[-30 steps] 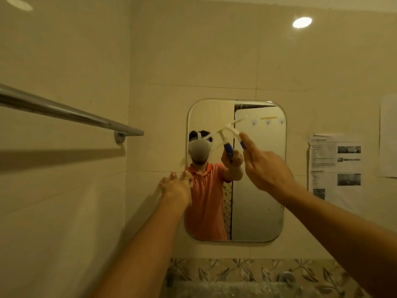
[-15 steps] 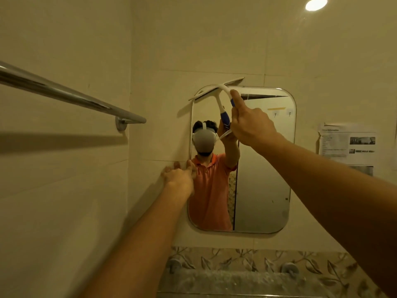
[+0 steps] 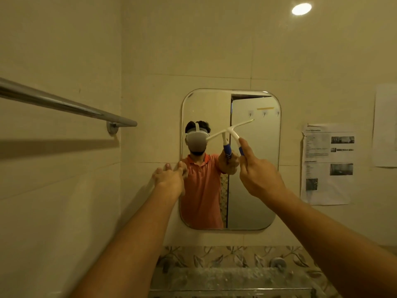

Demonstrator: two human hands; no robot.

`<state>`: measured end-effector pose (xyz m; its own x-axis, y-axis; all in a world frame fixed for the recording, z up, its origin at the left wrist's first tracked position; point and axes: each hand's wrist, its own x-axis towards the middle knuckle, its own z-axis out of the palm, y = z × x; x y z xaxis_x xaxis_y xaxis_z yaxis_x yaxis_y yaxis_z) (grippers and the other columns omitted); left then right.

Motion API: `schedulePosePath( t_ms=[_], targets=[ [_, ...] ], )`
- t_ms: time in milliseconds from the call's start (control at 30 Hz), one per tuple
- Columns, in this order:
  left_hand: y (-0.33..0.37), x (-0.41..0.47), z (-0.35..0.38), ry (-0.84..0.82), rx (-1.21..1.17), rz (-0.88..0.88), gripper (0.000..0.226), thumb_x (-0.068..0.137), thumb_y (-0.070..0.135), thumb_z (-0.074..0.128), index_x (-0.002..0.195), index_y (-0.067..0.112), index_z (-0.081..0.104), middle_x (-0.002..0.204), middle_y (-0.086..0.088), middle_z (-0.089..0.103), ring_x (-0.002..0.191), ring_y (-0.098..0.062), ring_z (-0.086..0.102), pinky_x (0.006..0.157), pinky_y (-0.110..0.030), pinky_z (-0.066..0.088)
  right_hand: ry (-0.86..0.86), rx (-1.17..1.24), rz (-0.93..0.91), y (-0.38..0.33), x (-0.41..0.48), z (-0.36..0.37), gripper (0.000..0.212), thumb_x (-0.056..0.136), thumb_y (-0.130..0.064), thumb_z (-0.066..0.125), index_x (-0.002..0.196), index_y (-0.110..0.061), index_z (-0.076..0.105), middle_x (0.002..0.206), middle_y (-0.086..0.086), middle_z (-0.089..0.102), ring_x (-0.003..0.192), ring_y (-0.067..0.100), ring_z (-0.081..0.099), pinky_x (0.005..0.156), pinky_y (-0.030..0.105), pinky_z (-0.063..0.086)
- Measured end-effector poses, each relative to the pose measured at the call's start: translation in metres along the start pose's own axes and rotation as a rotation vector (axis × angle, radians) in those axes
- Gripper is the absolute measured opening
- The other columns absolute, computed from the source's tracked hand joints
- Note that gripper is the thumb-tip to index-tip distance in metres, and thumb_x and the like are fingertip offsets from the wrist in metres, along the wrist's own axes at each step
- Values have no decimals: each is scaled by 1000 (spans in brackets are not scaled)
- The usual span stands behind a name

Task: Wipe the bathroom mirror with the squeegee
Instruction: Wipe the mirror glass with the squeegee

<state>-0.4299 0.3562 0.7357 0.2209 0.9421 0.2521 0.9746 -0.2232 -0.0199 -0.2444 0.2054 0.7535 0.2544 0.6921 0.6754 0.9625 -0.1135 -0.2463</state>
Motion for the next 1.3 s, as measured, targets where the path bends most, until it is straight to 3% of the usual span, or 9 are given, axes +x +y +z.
schedulePosePath(
  t_ms=[267, 433, 600, 733, 1000, 1133, 1300],
  targets=[
    [3, -5, 0, 4, 4, 22, 108, 90, 33, 69, 158, 26, -15, 165, -19, -1, 150, -41, 10, 120, -51, 21, 111, 117, -56, -30, 27, -40, 53, 111, -39, 24, 161, -38, 6, 64, 2, 51, 49, 14, 46, 44, 25, 36],
    [0, 0, -2, 5, -27, 26, 106, 90, 30, 67, 158, 28, -15, 165, -19, 0, 148, -47, 12, 117, -55, 27, 216, 107, -126, -69, 81, -69, 51, 111, -34, 26, 160, -40, 10, 69, 7, 57, 52, 18, 53, 44, 29, 38],
    [0, 3, -3, -1, -38, 47, 101, 92, 26, 61, 158, 25, -16, 165, -20, -1, 148, -50, 9, 117, -58, 26, 131, 93, -60, -86, 103, -74, 55, 109, -32, 30, 161, -37, 12, 78, 6, 56, 67, 21, 60, 54, 33, 48],
    [2, -2, -3, 2, 27, 30, 102, 93, 32, 63, 158, 25, -16, 164, -19, 10, 148, -43, 16, 116, -53, 26, 128, 80, -43, -74, 97, -59, 59, 109, -32, 31, 161, -40, 3, 76, 9, 56, 59, 21, 57, 46, 31, 44],
    [2, -2, -4, -4, 13, -10, 105, 91, 32, 67, 158, 28, -14, 166, -17, -1, 150, -42, 7, 121, -52, 16, 108, 68, -12, -50, 45, -24, 57, 109, -37, 29, 159, -40, 0, 71, 7, 54, 53, 20, 51, 45, 30, 39],
    [1, -6, -4, 0, 29, 18, 103, 92, 32, 65, 158, 24, -14, 165, -18, 2, 150, -41, 10, 120, -52, 18, 60, 96, 18, -35, 19, -16, 56, 108, -44, 27, 158, -38, 2, 71, 6, 54, 53, 18, 51, 46, 30, 40],
    [3, -8, -6, -17, 15, -5, 99, 94, 31, 62, 158, 26, -13, 166, -18, 1, 149, -44, 13, 119, -53, 22, 2, 83, 64, -23, -6, -2, 56, 110, -38, 24, 159, -38, -3, 68, 6, 54, 51, 16, 48, 43, 26, 35]
  ],
)
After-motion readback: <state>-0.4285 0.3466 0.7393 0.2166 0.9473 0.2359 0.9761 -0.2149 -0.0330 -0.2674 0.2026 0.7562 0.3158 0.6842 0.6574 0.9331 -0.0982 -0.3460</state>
